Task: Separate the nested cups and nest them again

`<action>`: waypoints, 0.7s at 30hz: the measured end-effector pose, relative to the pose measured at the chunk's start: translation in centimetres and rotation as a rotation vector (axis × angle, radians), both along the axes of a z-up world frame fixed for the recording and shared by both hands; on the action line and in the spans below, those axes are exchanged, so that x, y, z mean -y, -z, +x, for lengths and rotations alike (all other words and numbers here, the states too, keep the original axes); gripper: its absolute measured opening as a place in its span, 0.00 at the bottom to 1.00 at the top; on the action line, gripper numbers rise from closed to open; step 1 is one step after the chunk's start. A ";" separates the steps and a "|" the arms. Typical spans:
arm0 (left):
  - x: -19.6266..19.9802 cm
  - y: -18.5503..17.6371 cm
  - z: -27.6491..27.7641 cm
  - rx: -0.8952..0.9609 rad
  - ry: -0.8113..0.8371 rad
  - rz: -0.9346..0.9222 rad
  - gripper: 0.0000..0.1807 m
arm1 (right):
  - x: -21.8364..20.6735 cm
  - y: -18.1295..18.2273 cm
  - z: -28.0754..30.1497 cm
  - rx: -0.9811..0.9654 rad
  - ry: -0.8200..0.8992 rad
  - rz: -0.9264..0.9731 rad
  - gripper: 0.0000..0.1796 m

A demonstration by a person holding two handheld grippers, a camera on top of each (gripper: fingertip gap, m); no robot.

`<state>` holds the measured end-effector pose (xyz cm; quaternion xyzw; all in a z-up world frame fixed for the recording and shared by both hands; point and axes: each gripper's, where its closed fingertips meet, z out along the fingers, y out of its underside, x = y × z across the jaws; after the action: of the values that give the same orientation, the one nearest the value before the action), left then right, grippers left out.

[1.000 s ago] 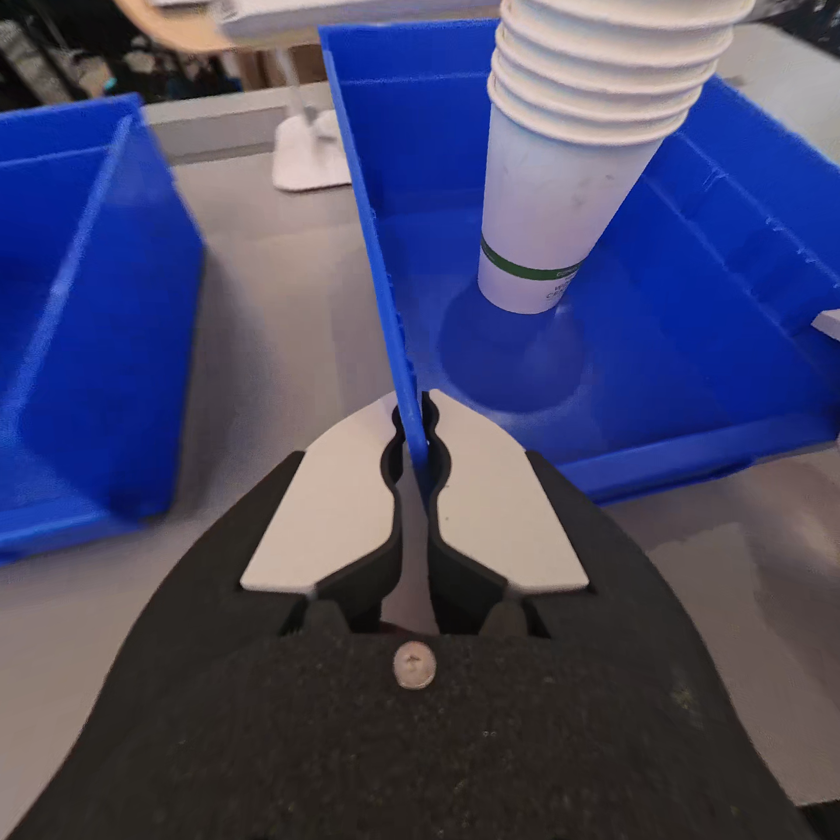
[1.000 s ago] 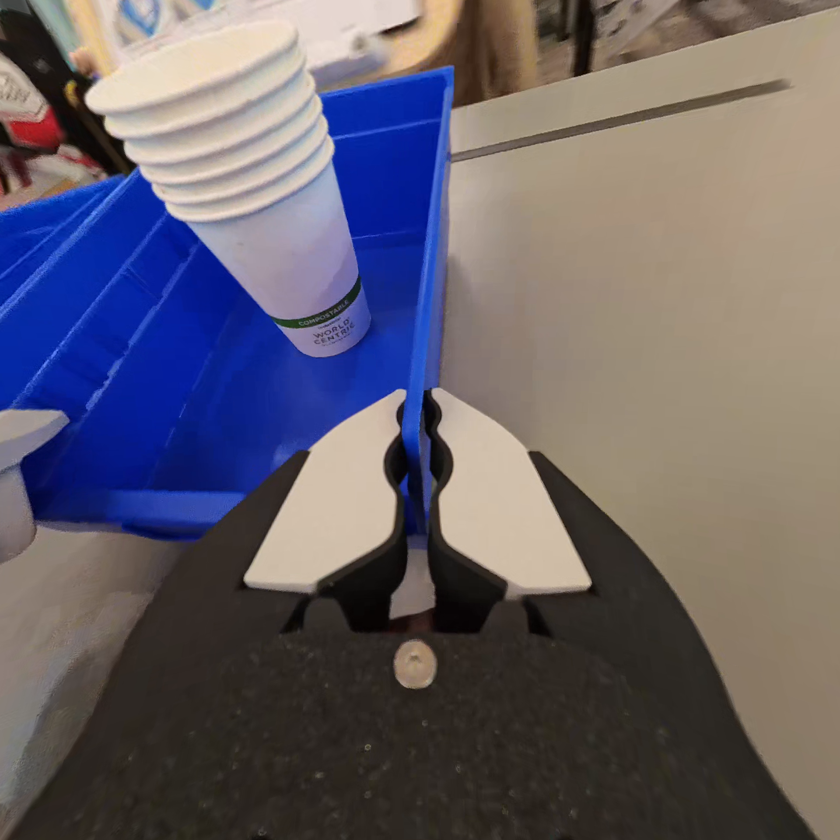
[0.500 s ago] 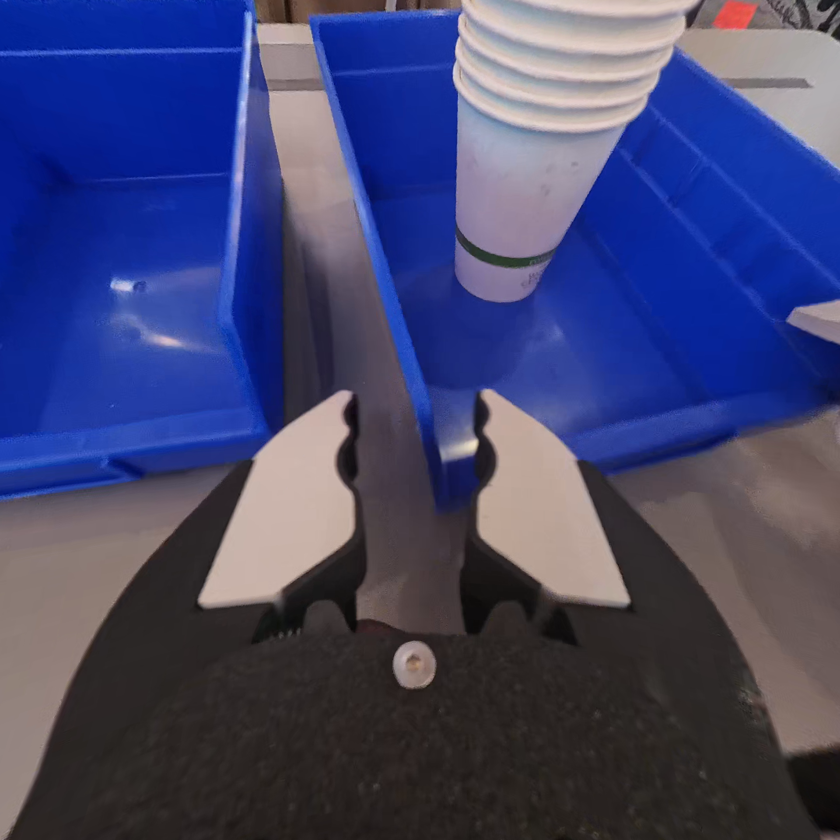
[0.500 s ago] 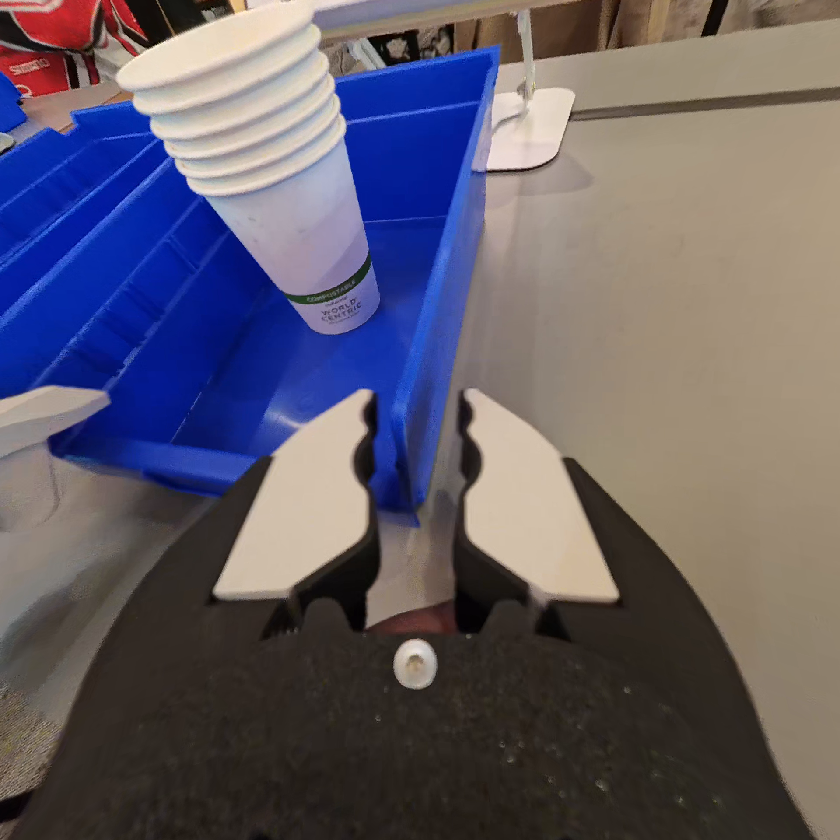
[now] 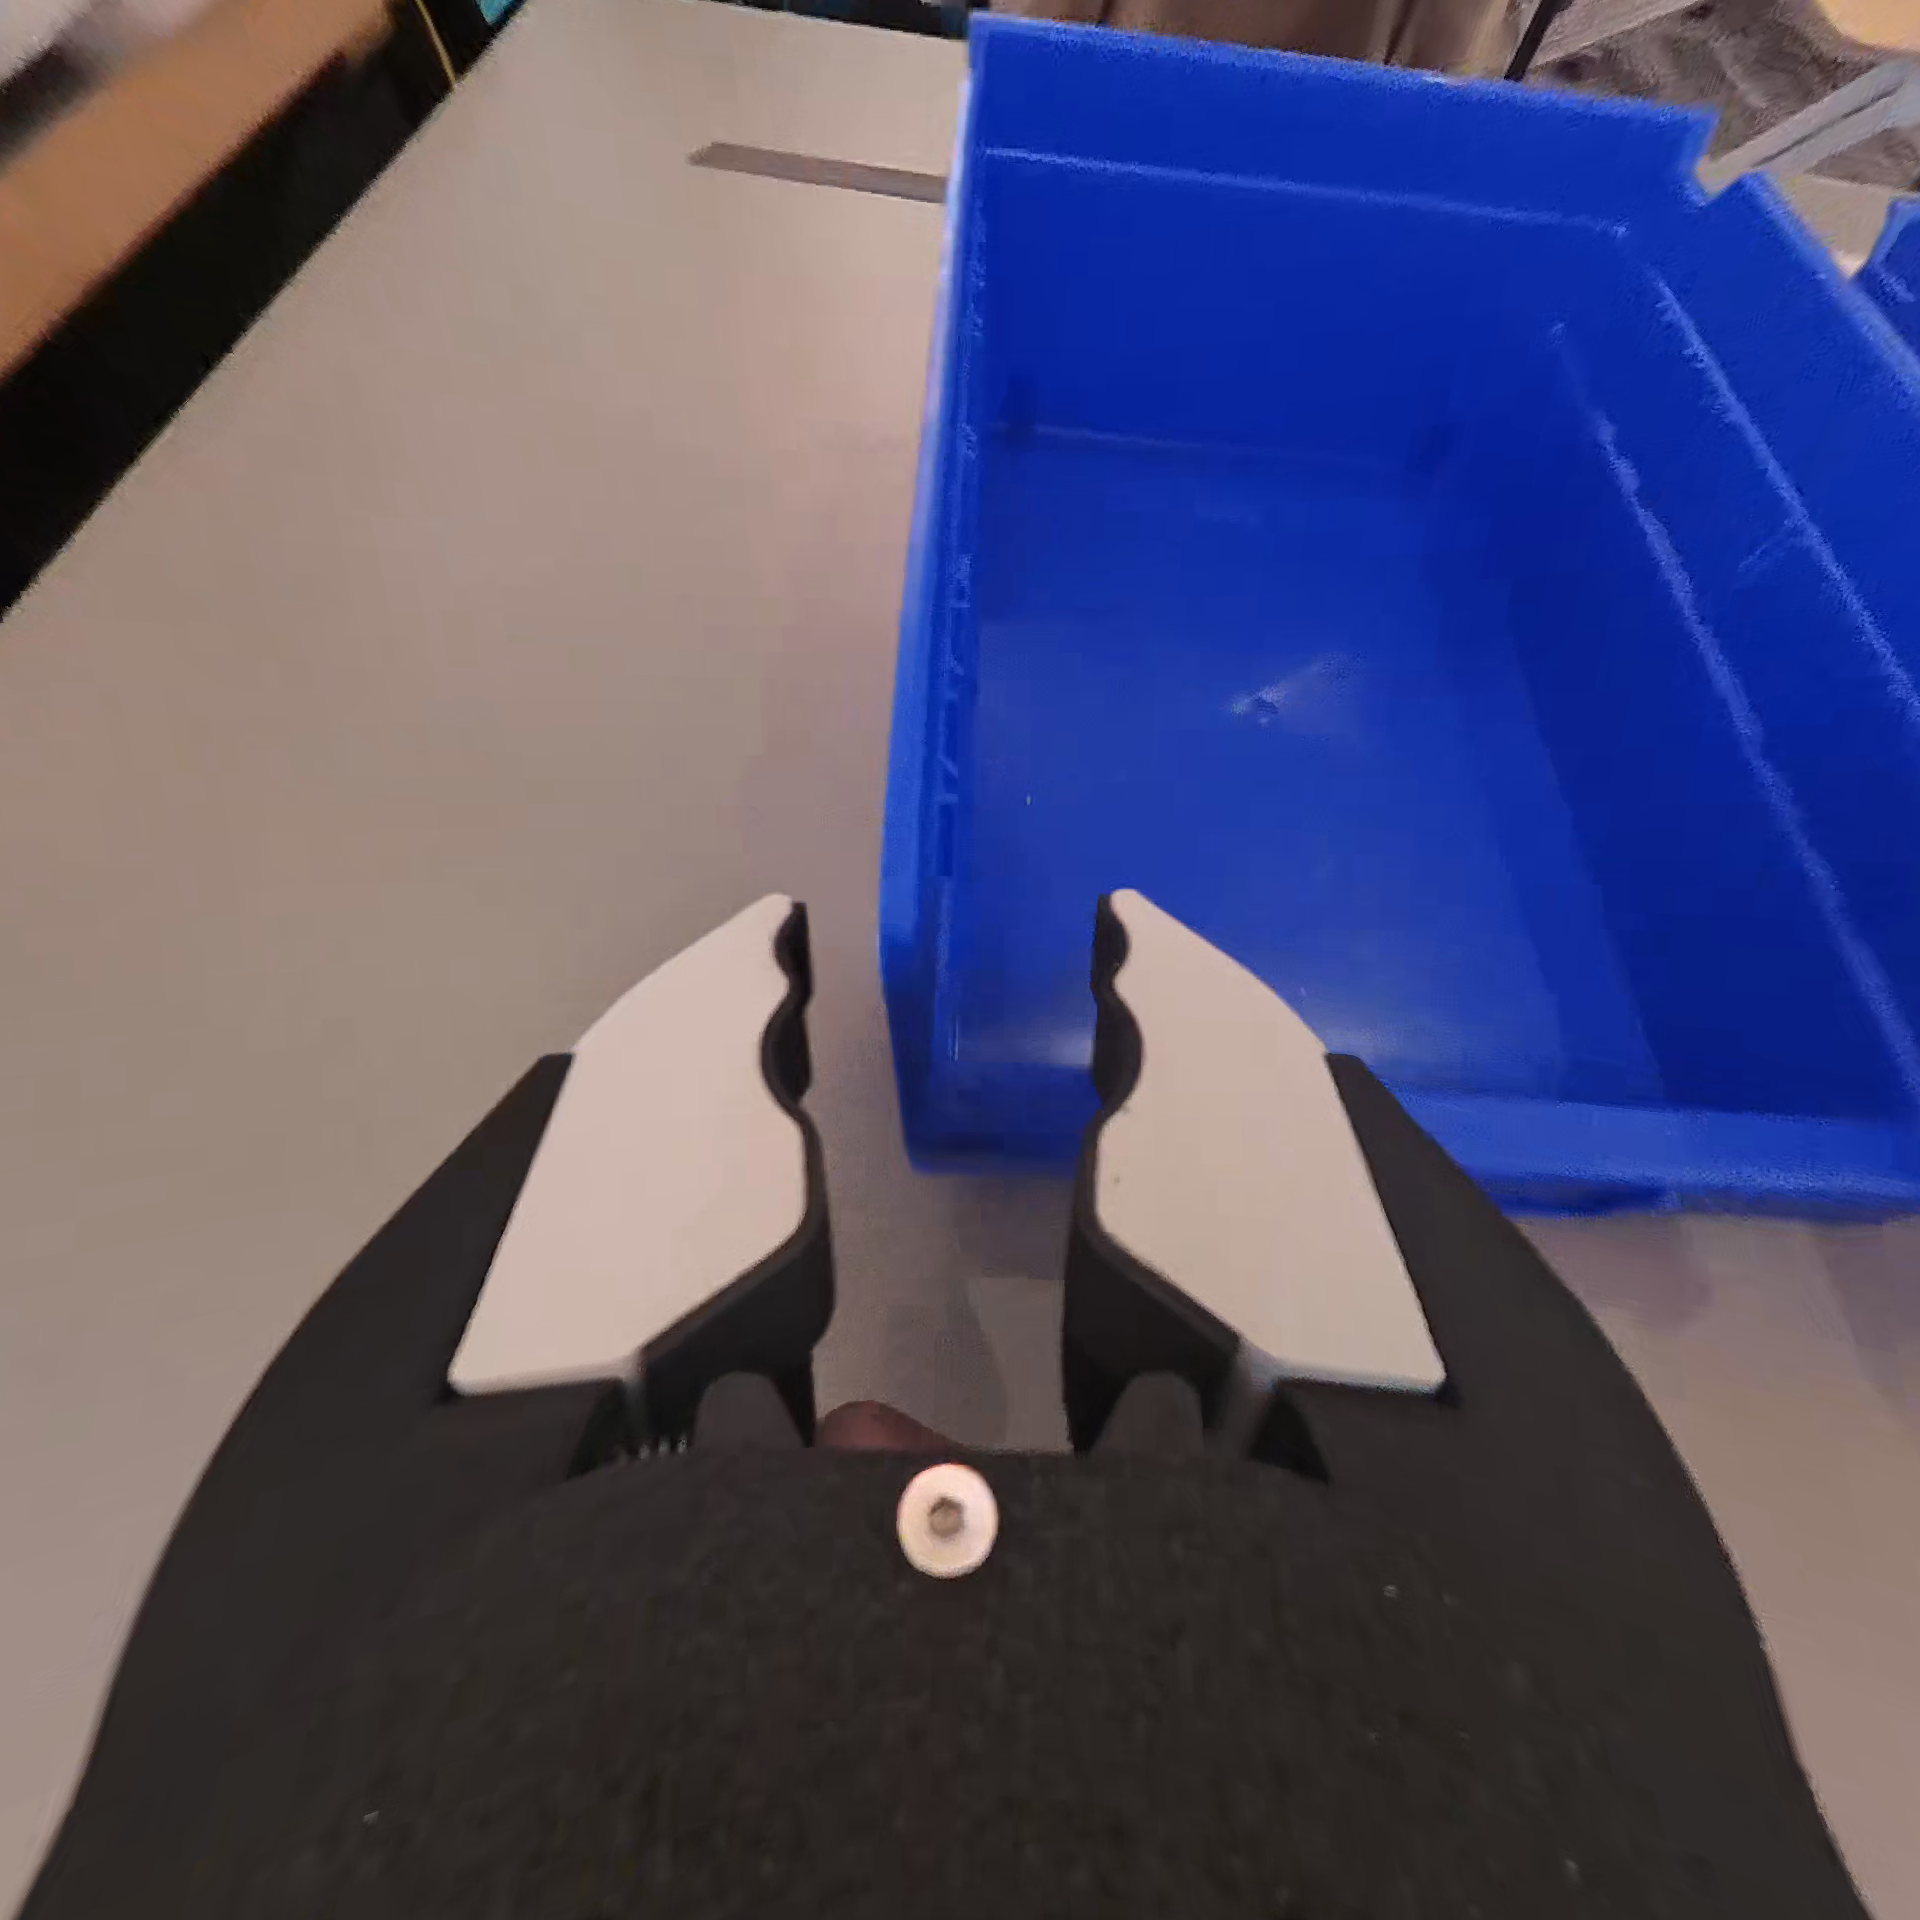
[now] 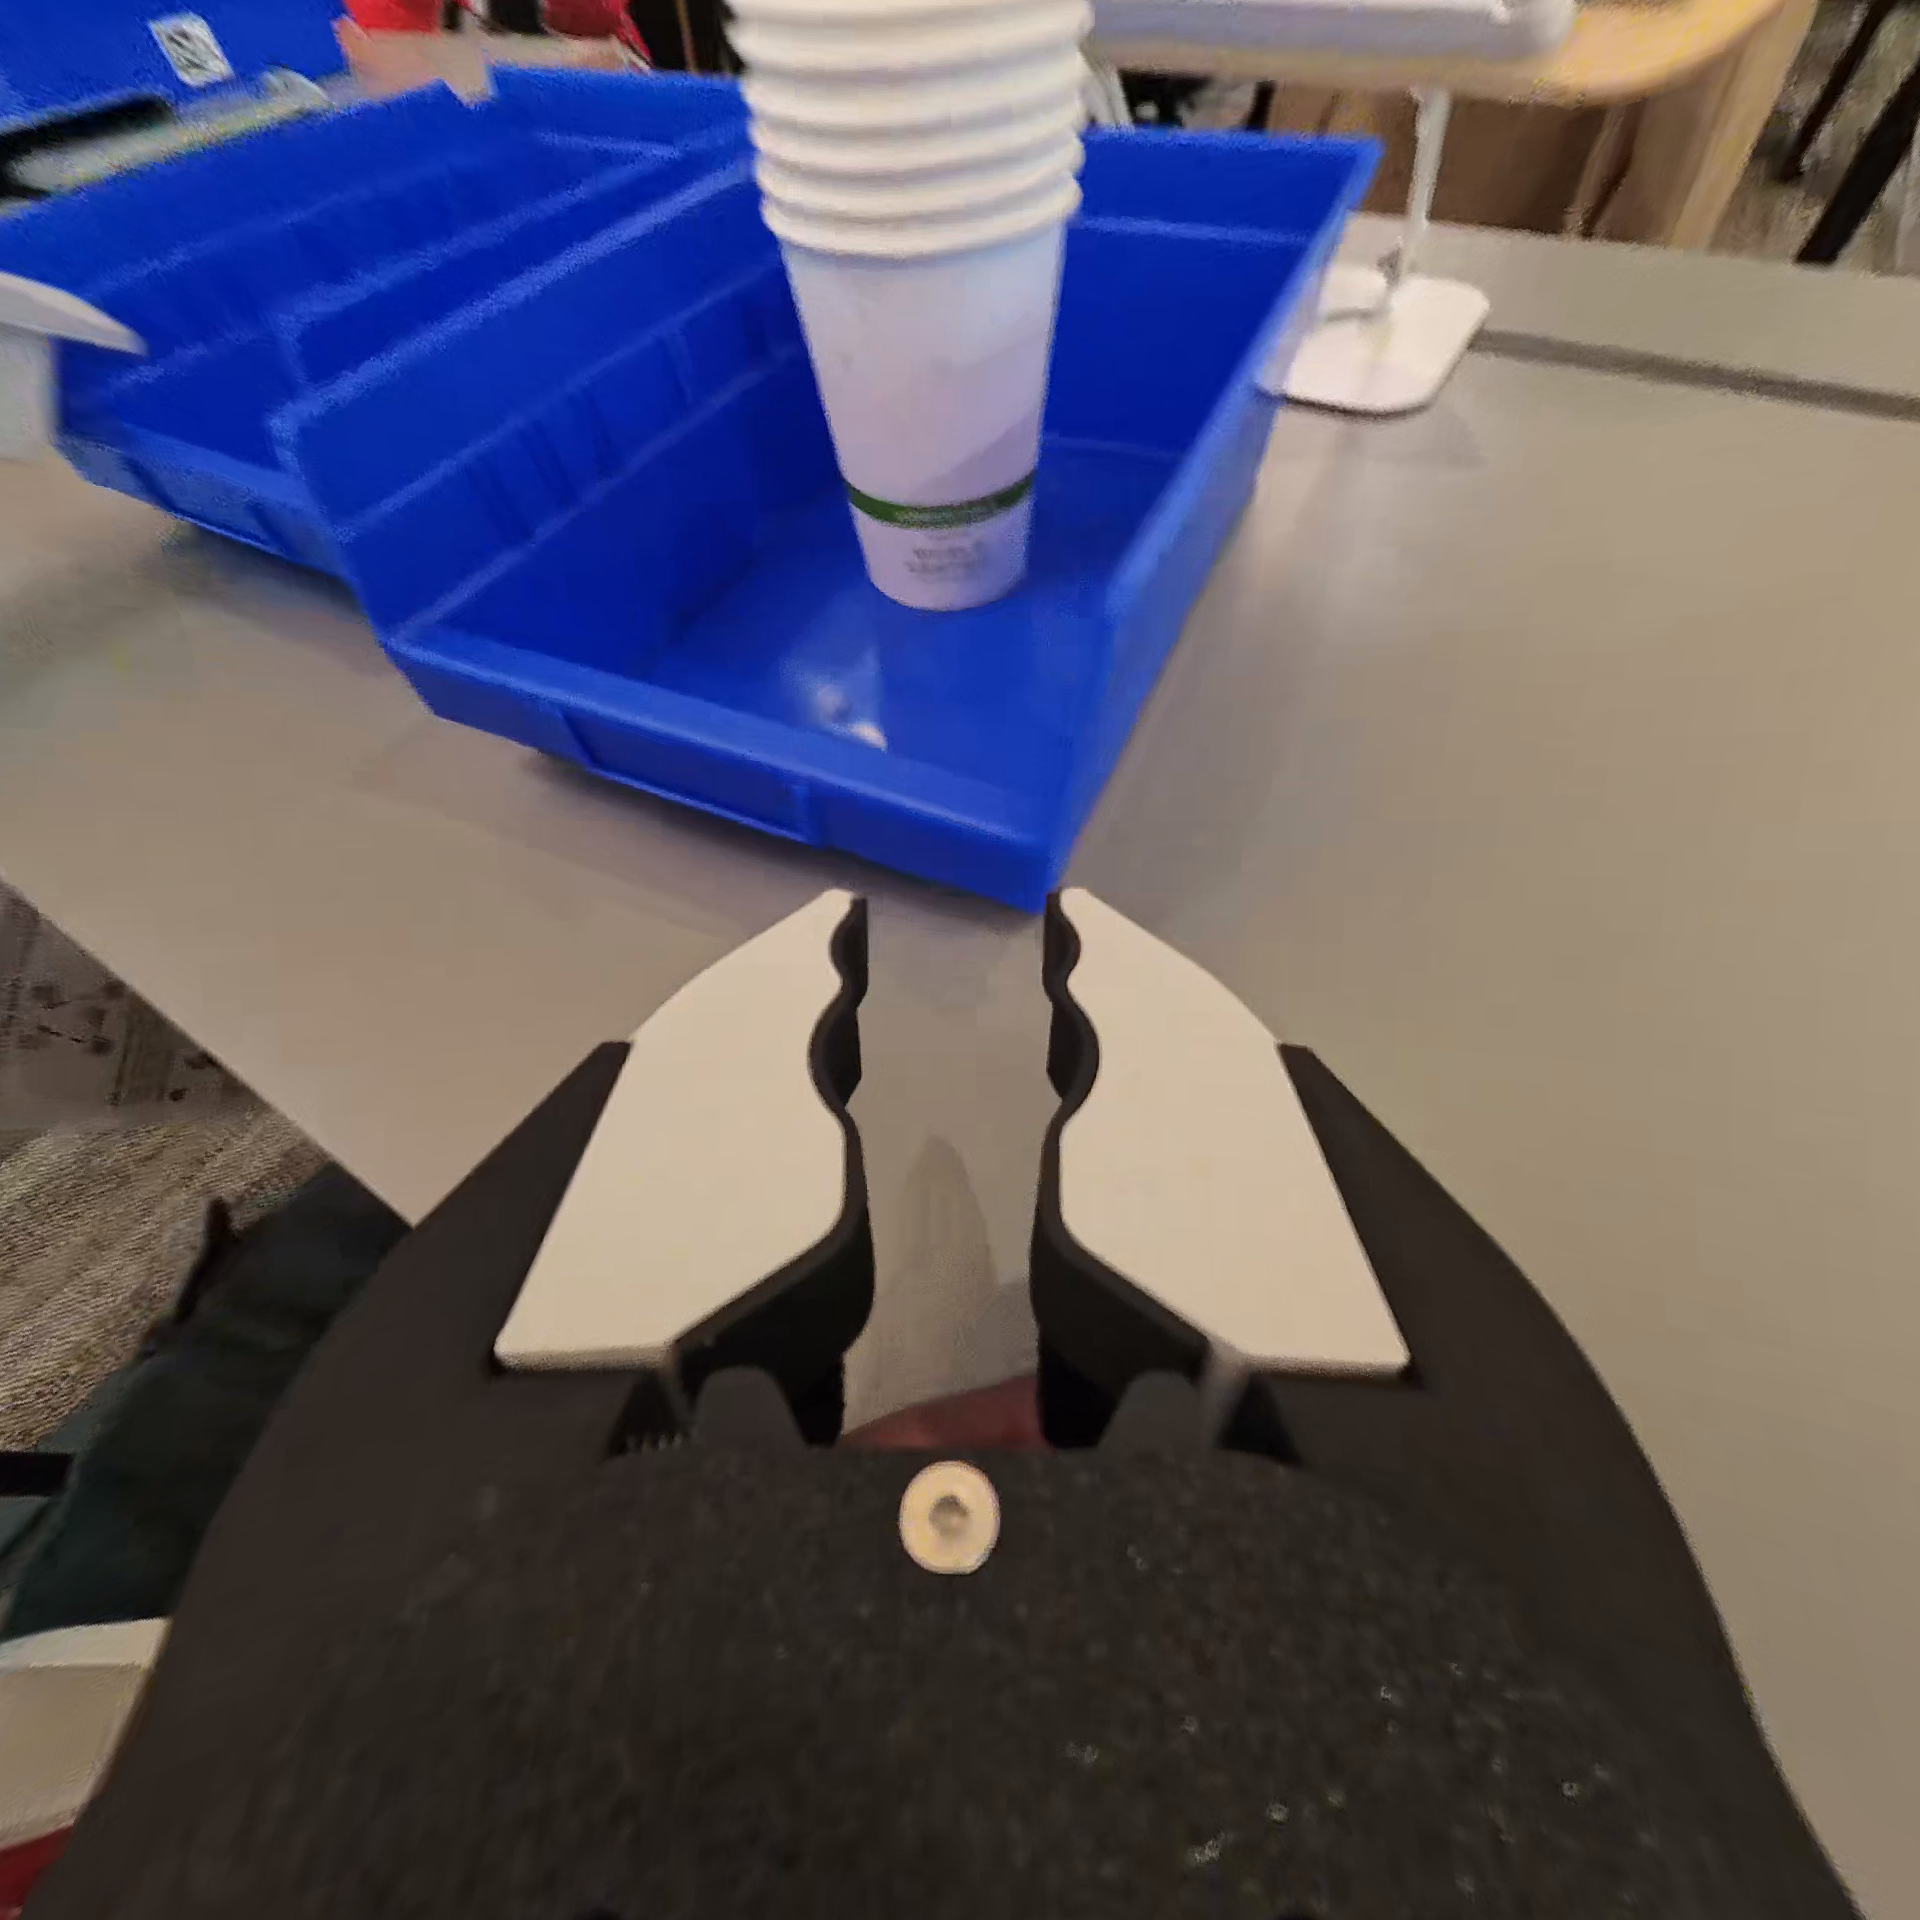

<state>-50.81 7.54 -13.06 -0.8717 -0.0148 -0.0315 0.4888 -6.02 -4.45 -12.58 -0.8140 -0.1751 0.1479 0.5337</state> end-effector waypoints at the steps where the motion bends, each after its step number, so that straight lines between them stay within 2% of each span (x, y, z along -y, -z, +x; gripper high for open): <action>1: -0.7 0.4 -0.2 0.000 0.001 -0.007 0.23 | 0.1 -0.6 -0.9 -0.007 -0.018 0.008 0.18; 2: -1.2 0.5 -0.2 -0.010 0.011 -0.009 0.17 | 0.3 -0.8 -2.0 -0.014 -0.036 0.007 0.18; 3: -1.4 0.3 0.0 -0.012 0.027 0.004 0.06 | 0.3 -0.9 -3.2 -0.020 -0.057 -0.001 0.18; 4: -1.3 0.2 0.1 -0.013 0.029 0.014 0.01 | 0.4 -0.7 -4.5 -0.025 -0.080 -0.020 0.18; 8: 1.4 0.2 0.5 -0.016 -0.031 0.003 0.01 | 0.7 0.9 -12.1 0.006 -0.227 -0.116 0.18; 13: 9.1 0.2 1.1 -0.009 -0.144 0.026 0.01 | 0.6 2.0 -21.0 0.058 -0.341 -0.122 0.20; 17: 15.5 0.2 2.3 -0.009 -0.216 0.051 0.02 | 0.6 1.2 -24.6 0.018 -0.352 -0.070 0.27; 20: 18.6 0.2 3.9 -0.014 -0.224 0.061 0.02 | 0.5 1.3 -25.3 0.009 -0.323 -0.071 0.33; 21: 19.2 0.2 4.4 -0.031 -0.229 0.067 0.02 | 0.4 0.9 -25.0 -0.025 -0.300 -0.077 0.29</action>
<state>-46.43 -11.70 -13.24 -0.8478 -0.1056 0.0375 0.5183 -31.02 -4.81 -13.53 -0.7968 -0.2820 0.2428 0.4760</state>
